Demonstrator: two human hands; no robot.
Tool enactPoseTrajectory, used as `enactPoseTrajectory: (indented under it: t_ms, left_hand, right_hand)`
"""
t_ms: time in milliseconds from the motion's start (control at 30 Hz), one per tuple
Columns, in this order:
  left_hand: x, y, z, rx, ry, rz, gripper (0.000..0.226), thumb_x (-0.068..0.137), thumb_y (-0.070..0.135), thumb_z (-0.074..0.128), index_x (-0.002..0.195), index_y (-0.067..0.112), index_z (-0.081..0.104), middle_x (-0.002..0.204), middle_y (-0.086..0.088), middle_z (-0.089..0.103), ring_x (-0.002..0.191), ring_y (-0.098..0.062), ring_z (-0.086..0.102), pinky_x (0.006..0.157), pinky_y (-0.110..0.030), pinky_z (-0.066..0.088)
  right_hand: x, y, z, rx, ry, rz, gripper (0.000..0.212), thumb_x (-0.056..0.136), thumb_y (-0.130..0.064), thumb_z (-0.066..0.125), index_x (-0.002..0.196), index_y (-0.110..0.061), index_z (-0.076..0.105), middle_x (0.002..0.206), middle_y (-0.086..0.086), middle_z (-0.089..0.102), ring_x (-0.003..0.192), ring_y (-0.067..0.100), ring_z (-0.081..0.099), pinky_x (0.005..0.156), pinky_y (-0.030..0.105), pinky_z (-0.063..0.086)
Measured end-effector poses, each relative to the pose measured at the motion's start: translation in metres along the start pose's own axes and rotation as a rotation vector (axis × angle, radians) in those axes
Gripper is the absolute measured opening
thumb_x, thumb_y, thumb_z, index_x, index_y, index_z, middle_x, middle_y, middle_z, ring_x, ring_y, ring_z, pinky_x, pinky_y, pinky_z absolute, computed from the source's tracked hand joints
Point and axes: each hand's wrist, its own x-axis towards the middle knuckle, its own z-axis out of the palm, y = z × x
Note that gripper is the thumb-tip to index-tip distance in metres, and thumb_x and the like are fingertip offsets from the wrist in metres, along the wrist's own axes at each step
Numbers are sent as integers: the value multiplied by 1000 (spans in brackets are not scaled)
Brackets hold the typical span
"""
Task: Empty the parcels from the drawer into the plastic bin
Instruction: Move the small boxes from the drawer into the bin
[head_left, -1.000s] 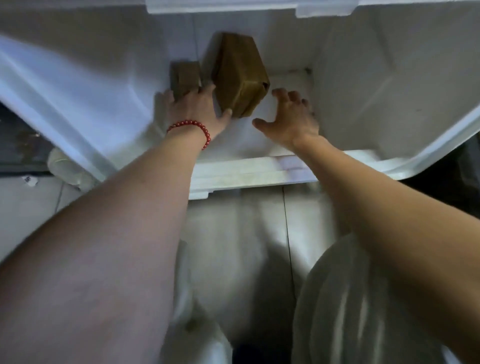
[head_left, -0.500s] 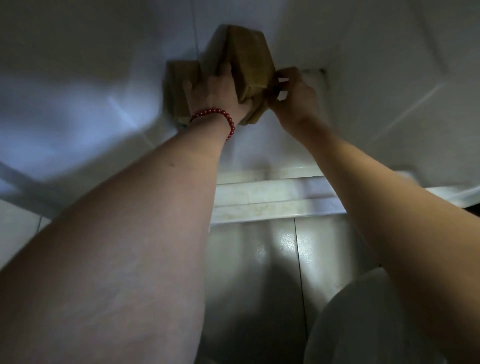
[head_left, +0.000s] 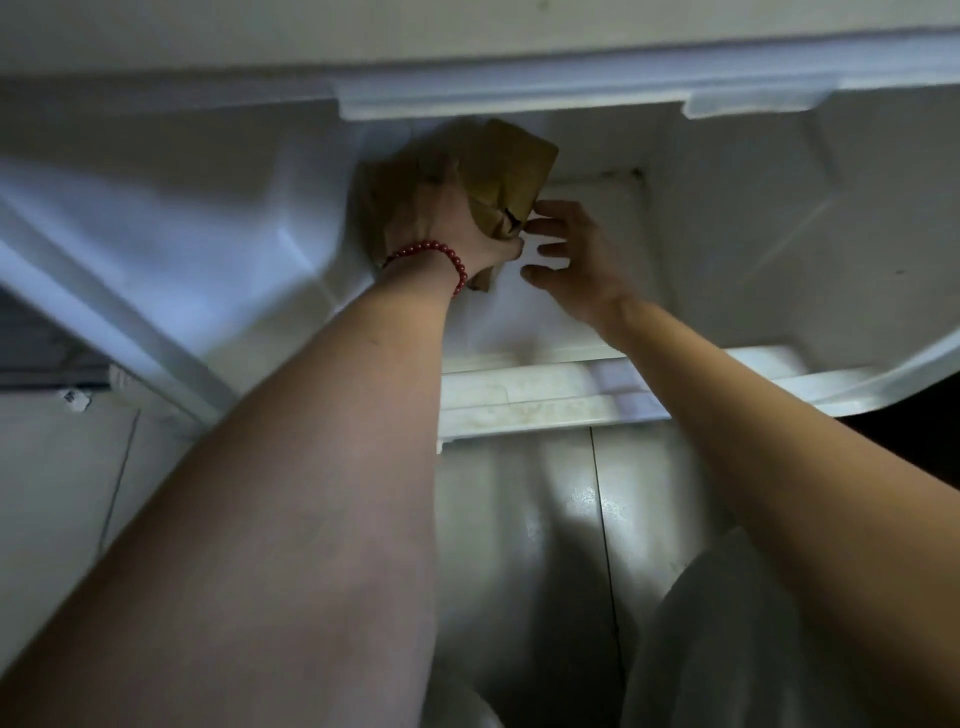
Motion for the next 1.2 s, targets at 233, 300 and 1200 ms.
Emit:
enactPoseTrajectory:
  t_ms: [233, 300, 1200]
  left_hand:
    - [-36, 17, -25, -29, 29, 37, 107, 41, 73, 63, 133, 22, 43, 126, -3, 57, 114, -24, 56, 93, -39, 49]
    - [-53, 18, -31, -50, -4, 41, 97, 49, 63, 75, 130, 20, 42, 122, -4, 60, 109, -26, 58, 83, -32, 49]
    - [-320, 47, -93, -697, 87, 19, 79, 55, 55, 72, 123, 30, 42, 123, 6, 58, 107, -7, 56, 85, -16, 43]
  right_hand:
    - [-25, -13, -24, -373, 5, -54, 86, 78, -14, 78, 146, -15, 25, 144, 9, 44, 128, 26, 45, 101, 32, 39]
    - [-35, -13, -34, -430, 12, -13, 94, 78, -14, 78, 150, -16, 17, 146, 13, 38, 131, 31, 42, 106, 38, 39]
    - [-286, -62, -111, 233, 43, -162, 53, 85, -5, 69, 124, -14, 34, 124, 5, 52, 100, -1, 59, 87, 14, 47]
